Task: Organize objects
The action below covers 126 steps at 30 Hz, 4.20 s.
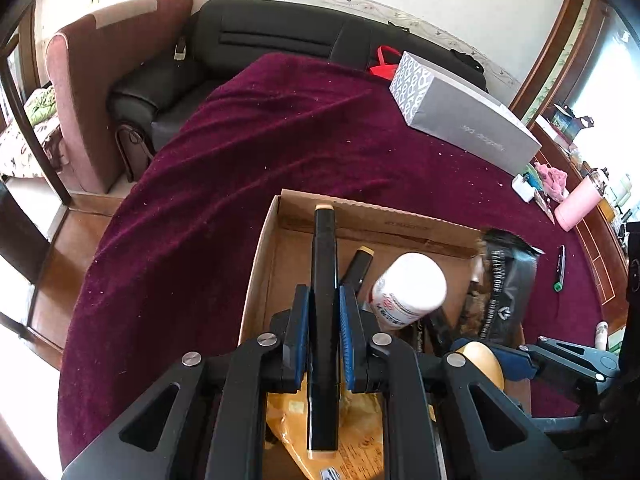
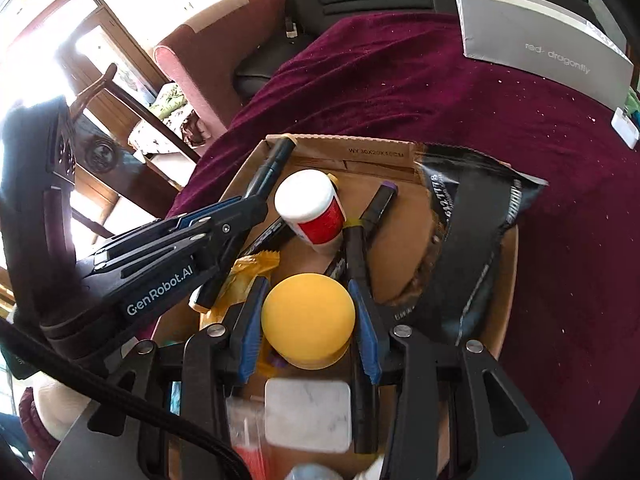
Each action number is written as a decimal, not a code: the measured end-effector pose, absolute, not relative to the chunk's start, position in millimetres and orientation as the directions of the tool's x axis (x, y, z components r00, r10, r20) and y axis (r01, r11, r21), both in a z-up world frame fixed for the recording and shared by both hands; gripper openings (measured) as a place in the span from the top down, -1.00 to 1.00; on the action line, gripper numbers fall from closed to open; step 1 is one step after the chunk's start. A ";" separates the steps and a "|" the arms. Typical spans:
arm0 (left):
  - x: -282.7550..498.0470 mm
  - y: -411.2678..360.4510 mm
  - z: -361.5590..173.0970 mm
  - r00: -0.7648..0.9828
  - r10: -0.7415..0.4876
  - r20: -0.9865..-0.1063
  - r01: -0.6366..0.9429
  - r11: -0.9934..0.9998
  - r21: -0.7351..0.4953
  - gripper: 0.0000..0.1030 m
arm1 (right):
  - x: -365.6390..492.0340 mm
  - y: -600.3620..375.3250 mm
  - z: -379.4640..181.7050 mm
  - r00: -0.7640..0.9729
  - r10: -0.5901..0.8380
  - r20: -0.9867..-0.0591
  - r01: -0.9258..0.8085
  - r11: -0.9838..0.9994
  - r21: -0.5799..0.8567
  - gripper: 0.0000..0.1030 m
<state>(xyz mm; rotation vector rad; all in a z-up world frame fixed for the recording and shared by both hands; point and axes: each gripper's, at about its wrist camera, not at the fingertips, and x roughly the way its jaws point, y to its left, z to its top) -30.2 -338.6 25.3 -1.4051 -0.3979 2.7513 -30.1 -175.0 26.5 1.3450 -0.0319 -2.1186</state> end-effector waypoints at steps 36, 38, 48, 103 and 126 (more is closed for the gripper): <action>109.6 -188.4 135.7 -0.703 0.473 -0.530 -0.268 -0.868 -0.419 -0.05 | 31.2 13.3 65.3 -0.571 -0.484 -0.664 0.281 -0.874 0.395 -0.10; 113.1 -149.9 129.9 -0.674 0.497 -0.547 -0.325 -0.864 -0.385 -0.05 | 32.8 40.9 60.2 -0.599 -0.452 -0.661 0.227 -0.887 0.401 -0.09; 93.1 -35.4 60.8 -0.562 0.468 -0.682 -0.376 -0.879 -0.294 -0.05 | 21.9 162.8 21.5 -0.676 -0.291 -0.677 -0.044 -0.901 0.432 -0.09; 43.5 -50.8 0.3 -0.479 0.633 -0.609 -0.324 -0.771 -0.548 -0.92 | 10.4 197.3 37.9 -0.665 -0.280 -0.693 -0.098 -0.887 0.452 -0.90; 51.4 -54.8 3.1 -0.472 0.654 -0.591 -0.328 -0.753 -0.571 -0.95 | -159.1 142.0 6.2 -0.402 0.022 -0.915 -0.161 -0.986 0.047 0.45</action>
